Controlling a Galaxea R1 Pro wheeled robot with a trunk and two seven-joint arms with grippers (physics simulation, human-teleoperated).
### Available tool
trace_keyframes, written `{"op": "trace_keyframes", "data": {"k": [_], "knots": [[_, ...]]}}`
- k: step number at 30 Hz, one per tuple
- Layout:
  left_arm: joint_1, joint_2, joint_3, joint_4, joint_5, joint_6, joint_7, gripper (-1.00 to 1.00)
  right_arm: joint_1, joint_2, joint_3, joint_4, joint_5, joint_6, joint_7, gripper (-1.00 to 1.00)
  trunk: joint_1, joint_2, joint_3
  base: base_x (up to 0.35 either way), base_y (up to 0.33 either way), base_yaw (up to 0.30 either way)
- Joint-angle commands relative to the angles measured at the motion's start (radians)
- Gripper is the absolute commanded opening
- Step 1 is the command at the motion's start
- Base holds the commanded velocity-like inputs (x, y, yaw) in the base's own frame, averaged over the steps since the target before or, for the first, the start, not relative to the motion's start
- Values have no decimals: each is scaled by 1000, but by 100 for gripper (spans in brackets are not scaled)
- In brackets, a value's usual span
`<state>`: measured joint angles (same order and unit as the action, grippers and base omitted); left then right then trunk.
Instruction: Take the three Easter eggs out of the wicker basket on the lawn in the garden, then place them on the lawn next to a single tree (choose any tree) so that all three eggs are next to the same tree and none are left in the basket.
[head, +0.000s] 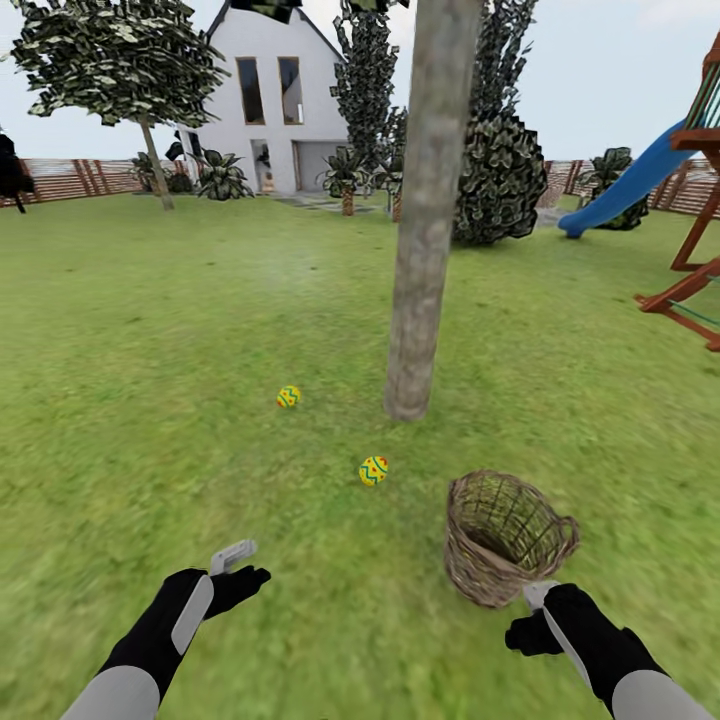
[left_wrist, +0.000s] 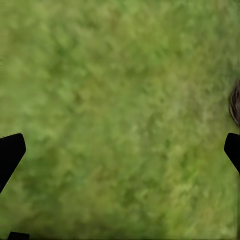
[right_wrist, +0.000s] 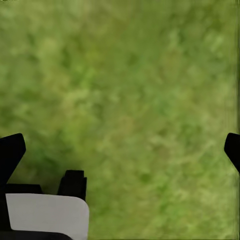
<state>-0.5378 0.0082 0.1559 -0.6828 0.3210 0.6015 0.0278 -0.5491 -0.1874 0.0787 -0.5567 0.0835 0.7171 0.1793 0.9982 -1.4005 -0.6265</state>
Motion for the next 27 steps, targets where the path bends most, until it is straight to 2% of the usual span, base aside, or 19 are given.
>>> {"op": "trace_keyframes", "data": {"k": [1, 6, 17, 21, 22, 24, 26, 27], "knots": [[-1, -1, 2, -1, 7, 6, 3, 100, 0, -1, 4, -2, 9, 4, 7, 100, 0, -1, -1, 0, -301, 287], [-1, -1, 2, -1, 7, 6, 2, 100, 0, -1, 3, -3, 7, 4, 8, 100, 0, -1, -1, 0, -302, 163], [0, -2, 2, -3, 8, 7, 1, 100, 0, -3, 3, -3, 7, 4, 9, 100, 0, -1, -1, 0, -303, 6], [0, 12, 5, -17, 8, 24, -2, 100, 0, -3, 2, -3, 7, 4, 11, 100, 0, -1, -1, 0, -303, 0], [0, 19, 4, -22, 7, 35, -3, 100, 0, -4, 1, -3, 7, 4, 12, 100, 0, -1, -1, 0, -303, 0], [0, 58, 2, -36, -7, 94, -7, 100, 0, -10, -1, -4, 4, 6, 18, 100, 0, -1, -1, 0, -303, 0], [0, 101, 1, -46, -15, 137, -14, 100, 0, -14, -2, -7, 5, 8, 19, 100, 0, -1, -1, 0, -302, 0], [0, 135, 2, -52, -15, 157, -24, 100, 0, -16, -1, -8, 8, 12, 19, 100, 0, -1, -1, 0, -302, 0]]}}
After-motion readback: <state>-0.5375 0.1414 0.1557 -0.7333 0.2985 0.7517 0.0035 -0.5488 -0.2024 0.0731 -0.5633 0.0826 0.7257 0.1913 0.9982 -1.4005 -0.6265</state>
